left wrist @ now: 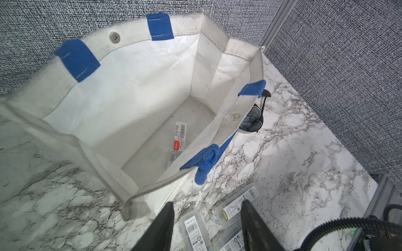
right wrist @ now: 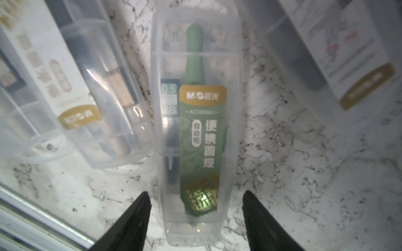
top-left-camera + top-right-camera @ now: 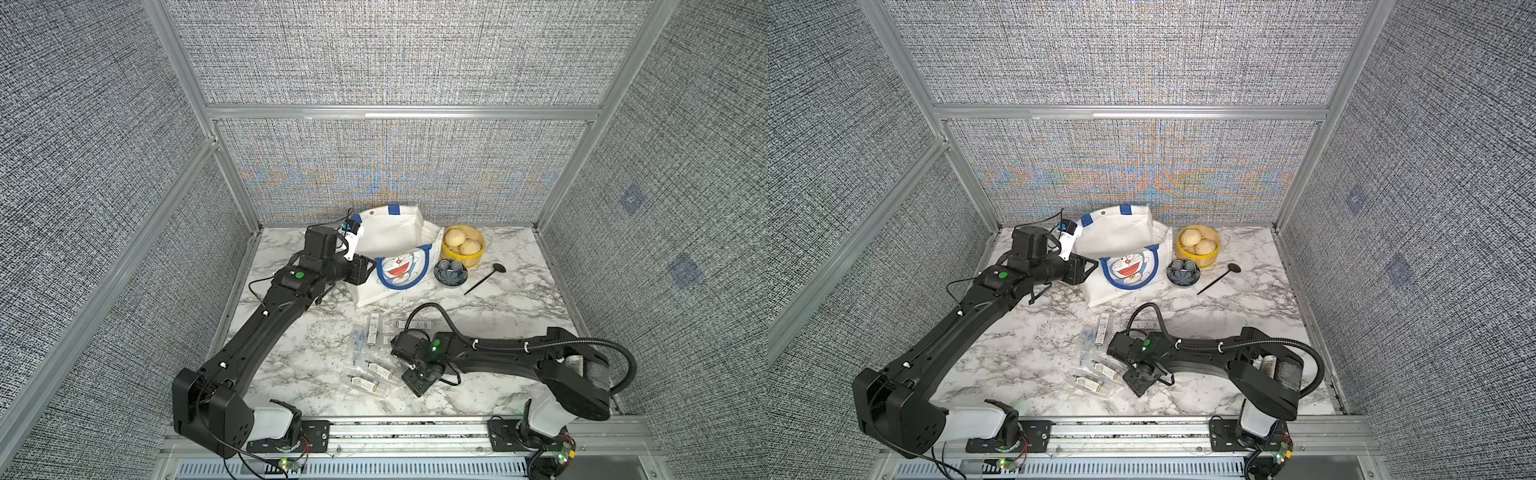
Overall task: Put the compass set into the canvas bag
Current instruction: Pick up the compass set at the center of the board.
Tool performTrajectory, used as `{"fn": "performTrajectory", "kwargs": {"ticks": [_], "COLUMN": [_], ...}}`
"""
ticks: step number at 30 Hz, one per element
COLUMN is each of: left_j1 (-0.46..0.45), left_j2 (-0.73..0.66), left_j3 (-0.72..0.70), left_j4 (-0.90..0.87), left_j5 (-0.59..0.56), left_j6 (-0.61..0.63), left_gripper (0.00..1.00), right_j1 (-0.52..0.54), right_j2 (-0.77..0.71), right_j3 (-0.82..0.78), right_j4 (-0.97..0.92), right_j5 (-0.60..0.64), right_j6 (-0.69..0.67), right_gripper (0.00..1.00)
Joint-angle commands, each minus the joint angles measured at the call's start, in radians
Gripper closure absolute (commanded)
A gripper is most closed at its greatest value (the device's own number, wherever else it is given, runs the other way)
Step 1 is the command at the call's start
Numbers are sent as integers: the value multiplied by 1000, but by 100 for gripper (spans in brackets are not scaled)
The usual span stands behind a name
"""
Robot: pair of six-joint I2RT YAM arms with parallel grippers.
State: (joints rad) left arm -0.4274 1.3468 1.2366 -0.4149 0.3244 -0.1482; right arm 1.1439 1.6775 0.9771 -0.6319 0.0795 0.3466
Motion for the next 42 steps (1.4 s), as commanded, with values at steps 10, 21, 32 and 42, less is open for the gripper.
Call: {"fn": "performTrajectory", "kwargs": {"ticks": [10,21,32,42], "left_j1": [4,3,3,-6], "left_j2": [2,7,15,32], "left_j3": [14,16,17,3], "left_j4": [-5,-16,14,82], "left_j5": [19,30,202,350], "left_j6": [9,16,40,-7], "left_gripper": [48,48,47,44], "right_j1": [10,10,-61,-209], "right_j2": [54,-75,-326,-404], "right_j3": [7,-61,-126,-48], "right_j4": [-14,26,205,344], "right_j5": [40,120,209,173], "right_j6": [8,5,-66,-193], "right_gripper": [48,61,66,69]}}
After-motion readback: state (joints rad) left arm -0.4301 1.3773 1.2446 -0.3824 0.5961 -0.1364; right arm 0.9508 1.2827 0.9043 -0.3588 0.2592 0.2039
